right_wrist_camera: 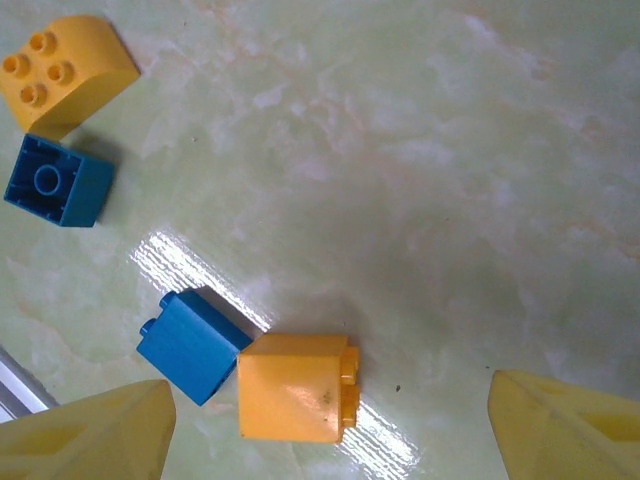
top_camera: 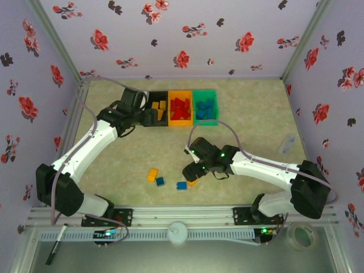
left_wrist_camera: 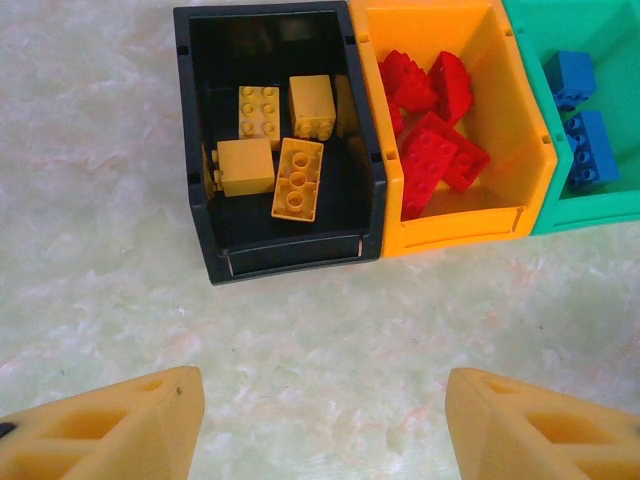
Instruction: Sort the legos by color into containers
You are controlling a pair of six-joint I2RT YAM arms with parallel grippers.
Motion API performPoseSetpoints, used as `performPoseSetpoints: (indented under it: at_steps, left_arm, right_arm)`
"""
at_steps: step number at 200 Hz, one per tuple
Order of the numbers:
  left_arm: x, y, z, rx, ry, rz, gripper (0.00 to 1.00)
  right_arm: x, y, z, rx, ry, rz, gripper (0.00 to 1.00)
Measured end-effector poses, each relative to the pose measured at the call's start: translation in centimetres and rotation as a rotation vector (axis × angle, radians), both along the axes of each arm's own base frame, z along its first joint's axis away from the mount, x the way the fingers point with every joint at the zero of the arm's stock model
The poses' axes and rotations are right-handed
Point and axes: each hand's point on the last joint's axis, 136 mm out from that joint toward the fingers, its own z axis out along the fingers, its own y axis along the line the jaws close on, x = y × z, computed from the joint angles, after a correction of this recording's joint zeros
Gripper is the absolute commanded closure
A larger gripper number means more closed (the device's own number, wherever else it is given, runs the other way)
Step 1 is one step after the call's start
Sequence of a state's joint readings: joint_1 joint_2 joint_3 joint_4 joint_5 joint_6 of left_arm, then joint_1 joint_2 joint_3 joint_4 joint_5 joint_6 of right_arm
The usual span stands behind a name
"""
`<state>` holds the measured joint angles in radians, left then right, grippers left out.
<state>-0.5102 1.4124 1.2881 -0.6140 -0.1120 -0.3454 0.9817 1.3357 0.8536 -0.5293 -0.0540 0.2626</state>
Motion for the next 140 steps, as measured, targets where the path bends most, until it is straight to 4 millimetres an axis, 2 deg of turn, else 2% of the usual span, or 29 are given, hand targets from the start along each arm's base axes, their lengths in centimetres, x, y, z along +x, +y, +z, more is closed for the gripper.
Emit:
performPoseSetpoints:
  at_steps: [31, 84, 140]
  left_arm:
    - [-0.1, -0.1, -0.1, -0.006, 0.005, -0.001, 0.35]
    - [-0.3, -0.1, -0.6, -0.010, 0.019, 0.003, 0.36]
    - [-0.3, -0.1, -0.6, -0.010, 0.020, 0.002, 0.36]
  right_arm:
    - [-0.6, 0.3, -0.5, -0.009, 0.020, 0.020, 0.20]
    - [-2.1, 0.6, -3.4, -0.078, 0.103, 0.059, 0.24]
    - [-2.4, 0.5, -4.4, -0.103, 0.126, 0.064, 0.30]
